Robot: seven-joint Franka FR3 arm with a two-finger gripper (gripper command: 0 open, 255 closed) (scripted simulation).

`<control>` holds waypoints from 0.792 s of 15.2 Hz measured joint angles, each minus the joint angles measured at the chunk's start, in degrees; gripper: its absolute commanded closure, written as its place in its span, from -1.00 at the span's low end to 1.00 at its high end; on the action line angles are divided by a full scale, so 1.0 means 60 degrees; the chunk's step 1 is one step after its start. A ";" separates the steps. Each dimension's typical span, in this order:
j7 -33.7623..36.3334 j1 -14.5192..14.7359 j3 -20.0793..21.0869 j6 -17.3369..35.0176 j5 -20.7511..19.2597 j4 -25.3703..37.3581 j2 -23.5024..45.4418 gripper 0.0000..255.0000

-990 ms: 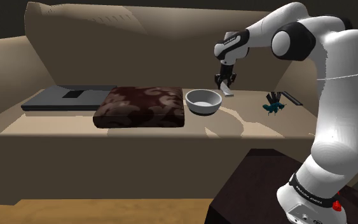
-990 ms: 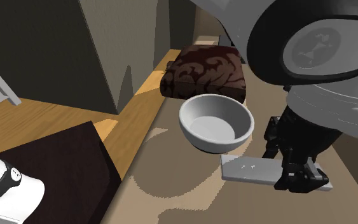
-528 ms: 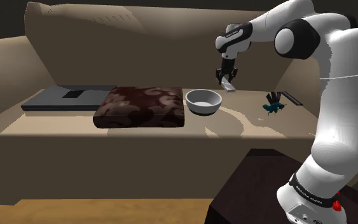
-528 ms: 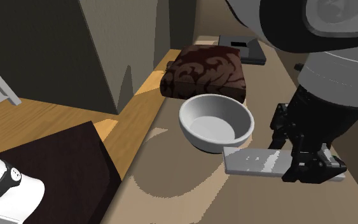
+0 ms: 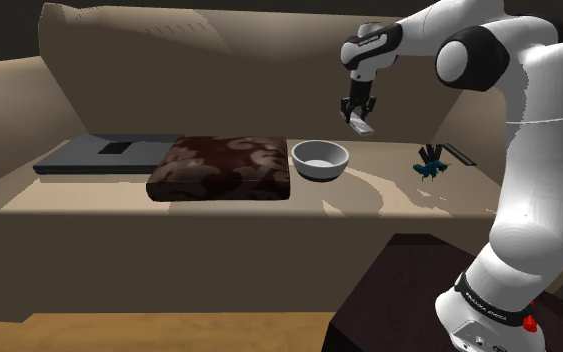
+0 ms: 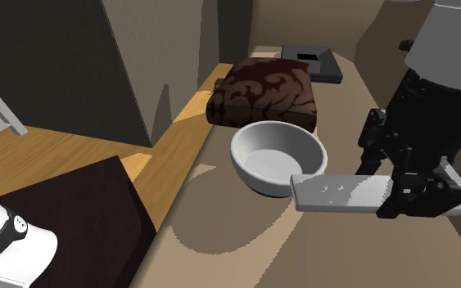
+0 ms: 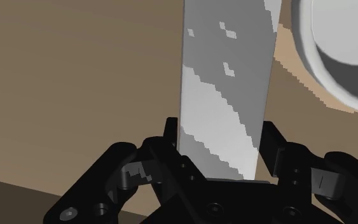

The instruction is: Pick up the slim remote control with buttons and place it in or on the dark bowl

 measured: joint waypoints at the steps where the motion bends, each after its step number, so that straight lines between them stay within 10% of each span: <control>1: -0.0005 -0.0013 -0.0006 -0.0118 -0.0004 0.0110 -0.0009 1.00; 12: 0.1680 0.1368 0.0329 0.0091 -0.0561 -0.1499 -0.1452 1.00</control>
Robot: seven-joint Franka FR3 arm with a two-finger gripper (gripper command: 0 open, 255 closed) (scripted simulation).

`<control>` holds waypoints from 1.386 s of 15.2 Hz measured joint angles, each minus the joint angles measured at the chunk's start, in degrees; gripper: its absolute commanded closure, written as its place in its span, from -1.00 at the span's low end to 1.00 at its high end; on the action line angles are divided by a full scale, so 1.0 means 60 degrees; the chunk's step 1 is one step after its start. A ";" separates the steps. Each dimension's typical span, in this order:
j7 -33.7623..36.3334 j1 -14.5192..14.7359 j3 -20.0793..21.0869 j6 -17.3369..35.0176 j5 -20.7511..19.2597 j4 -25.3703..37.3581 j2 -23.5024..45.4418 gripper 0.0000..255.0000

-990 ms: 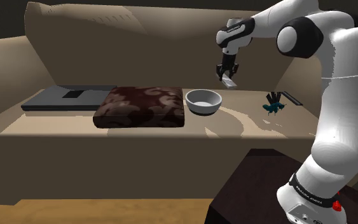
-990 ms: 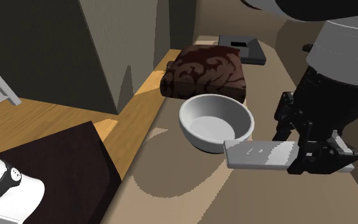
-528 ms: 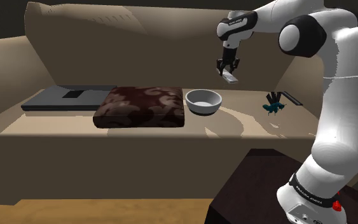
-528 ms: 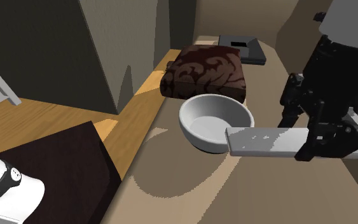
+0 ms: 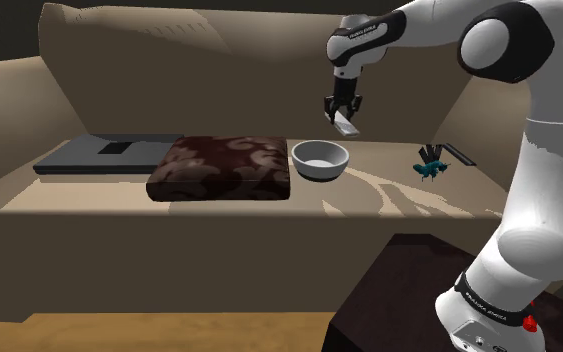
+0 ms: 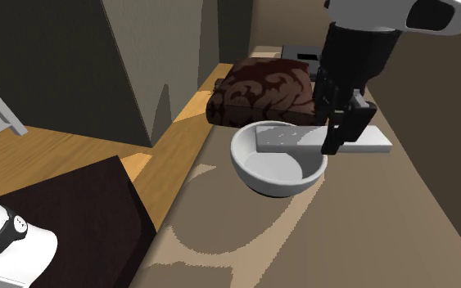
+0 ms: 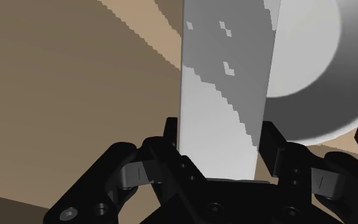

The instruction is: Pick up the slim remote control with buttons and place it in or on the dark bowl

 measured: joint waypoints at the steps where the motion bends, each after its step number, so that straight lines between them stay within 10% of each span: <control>1: 0.0226 0.0156 0.0065 -0.0023 -0.0046 -0.0076 -0.0100 1.00; 8: 0.1493 0.0995 0.0466 0.0173 -0.0289 -0.0808 -0.0646 1.00; 21: 0.1527 0.1018 0.0531 0.1632 -0.0173 -0.1845 -0.0205 1.00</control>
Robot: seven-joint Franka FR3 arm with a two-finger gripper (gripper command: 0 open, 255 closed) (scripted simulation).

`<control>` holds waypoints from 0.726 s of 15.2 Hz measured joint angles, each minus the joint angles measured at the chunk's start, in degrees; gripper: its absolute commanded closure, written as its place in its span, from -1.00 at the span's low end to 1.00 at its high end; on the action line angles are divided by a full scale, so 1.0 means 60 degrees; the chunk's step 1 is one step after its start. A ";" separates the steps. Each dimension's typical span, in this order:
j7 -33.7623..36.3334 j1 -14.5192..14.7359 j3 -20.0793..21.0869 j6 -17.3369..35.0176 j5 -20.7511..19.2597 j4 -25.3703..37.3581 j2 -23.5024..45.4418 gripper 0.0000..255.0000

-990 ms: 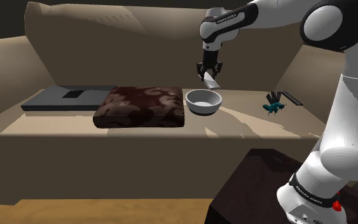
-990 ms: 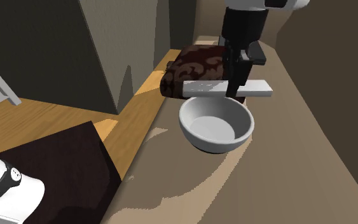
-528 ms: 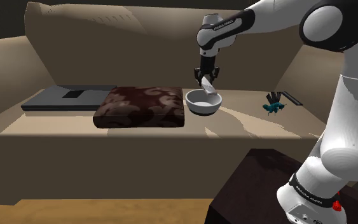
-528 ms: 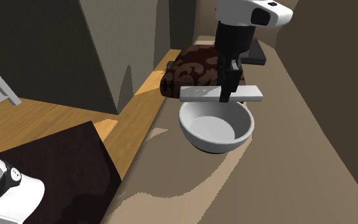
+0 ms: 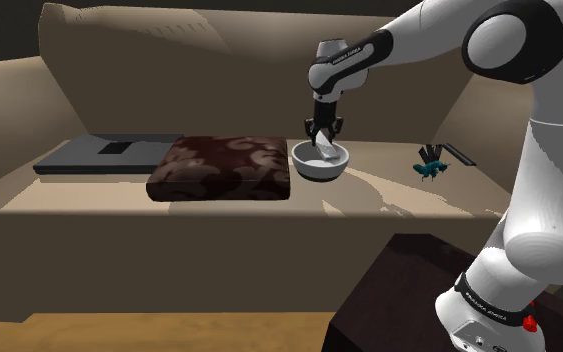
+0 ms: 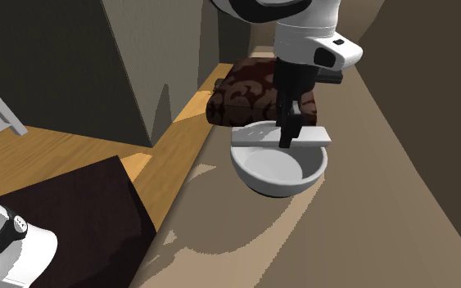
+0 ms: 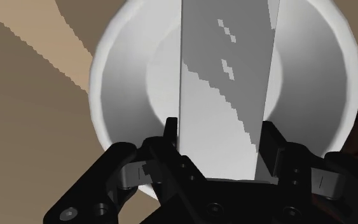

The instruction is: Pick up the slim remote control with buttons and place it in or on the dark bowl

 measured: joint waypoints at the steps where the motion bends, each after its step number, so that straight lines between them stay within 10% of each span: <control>1: -0.0005 -0.0002 0.0002 0.0062 0.0007 -0.0042 0.0024 1.00; 7: -0.0005 -0.0002 0.0006 0.0130 0.0015 -0.0080 0.0047 1.00; 8: -0.0005 -0.0002 0.0006 0.0131 0.0015 -0.0081 0.0047 -1.00; 11: -0.0005 -0.0002 0.0006 0.0133 0.0015 -0.0080 0.0046 -1.00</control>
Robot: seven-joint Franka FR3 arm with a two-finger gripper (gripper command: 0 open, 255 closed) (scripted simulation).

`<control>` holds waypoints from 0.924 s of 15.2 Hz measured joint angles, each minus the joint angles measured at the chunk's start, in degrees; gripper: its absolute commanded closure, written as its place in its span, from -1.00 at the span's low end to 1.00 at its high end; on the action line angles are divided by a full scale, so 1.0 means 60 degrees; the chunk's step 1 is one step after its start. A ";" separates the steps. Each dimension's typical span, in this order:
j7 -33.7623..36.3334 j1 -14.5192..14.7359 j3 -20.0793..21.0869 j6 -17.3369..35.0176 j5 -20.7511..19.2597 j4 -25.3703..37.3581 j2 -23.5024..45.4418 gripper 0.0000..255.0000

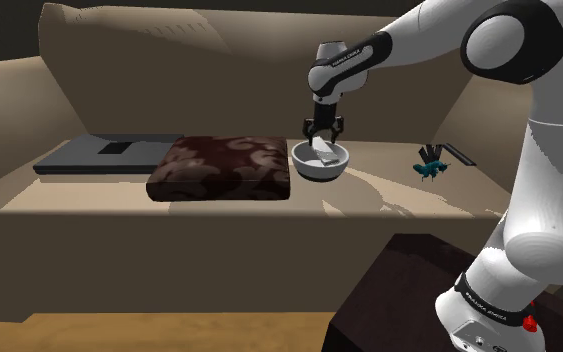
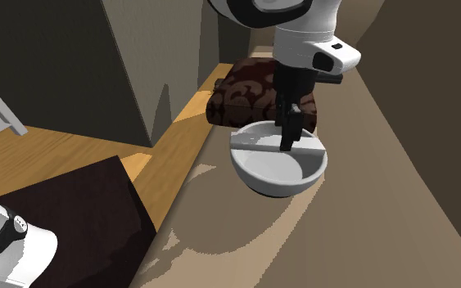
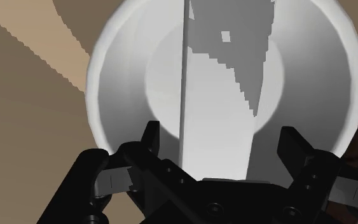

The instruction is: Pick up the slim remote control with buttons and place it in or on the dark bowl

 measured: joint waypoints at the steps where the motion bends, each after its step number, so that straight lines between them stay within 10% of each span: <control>1: 0.0000 0.0000 0.0000 0.0000 0.0000 0.0000 0.0000 -1.00; 14: 0.0074 0.0039 -0.0026 -0.1097 -0.0112 0.0722 -0.0387 -1.00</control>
